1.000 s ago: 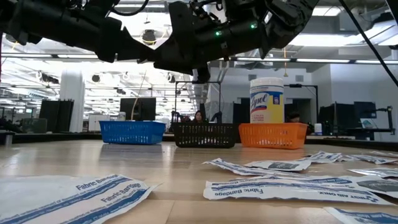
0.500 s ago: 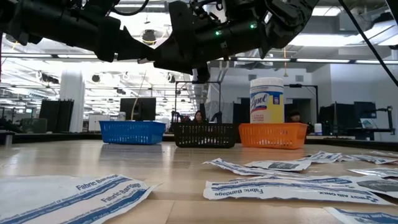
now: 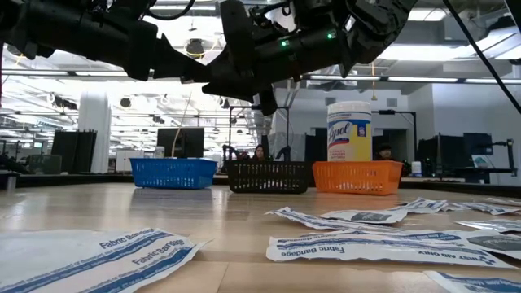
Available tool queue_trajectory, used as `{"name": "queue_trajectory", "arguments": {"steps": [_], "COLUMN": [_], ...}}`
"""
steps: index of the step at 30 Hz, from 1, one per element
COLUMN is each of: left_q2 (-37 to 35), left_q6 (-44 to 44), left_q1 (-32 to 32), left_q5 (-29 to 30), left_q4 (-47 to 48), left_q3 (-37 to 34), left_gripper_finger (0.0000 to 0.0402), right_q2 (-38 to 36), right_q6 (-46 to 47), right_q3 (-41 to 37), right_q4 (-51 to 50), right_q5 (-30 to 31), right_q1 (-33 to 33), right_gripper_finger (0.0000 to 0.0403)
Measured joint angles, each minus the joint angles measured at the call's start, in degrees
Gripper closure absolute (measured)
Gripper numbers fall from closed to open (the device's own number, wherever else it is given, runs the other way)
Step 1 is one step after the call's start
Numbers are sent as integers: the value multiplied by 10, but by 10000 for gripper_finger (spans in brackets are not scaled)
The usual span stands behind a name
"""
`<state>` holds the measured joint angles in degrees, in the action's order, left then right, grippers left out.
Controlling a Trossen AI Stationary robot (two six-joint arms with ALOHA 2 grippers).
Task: Pick & Place First Aid Supplies
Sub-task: Put the towelette pack into the black bin
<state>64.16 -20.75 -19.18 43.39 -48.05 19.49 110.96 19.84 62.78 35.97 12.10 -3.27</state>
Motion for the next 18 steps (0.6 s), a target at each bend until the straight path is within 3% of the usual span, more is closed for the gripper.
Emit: {"name": "queue_trajectory", "arguments": {"steps": [15,18], "left_q2": [0,0], "left_q6": [-1,-21], "left_q1": [0,0], "left_q5": [3,28], "left_q4": [0,7], "left_q3": [0,0], "left_gripper_finger": [379,379], "right_q2": [0,0], "right_q6": [19,22], "right_q3": [0,0], "right_q4": [7,9], "right_q5": [0,1], "right_q1": [-3,-6], "right_gripper_finger": [289,289]}}
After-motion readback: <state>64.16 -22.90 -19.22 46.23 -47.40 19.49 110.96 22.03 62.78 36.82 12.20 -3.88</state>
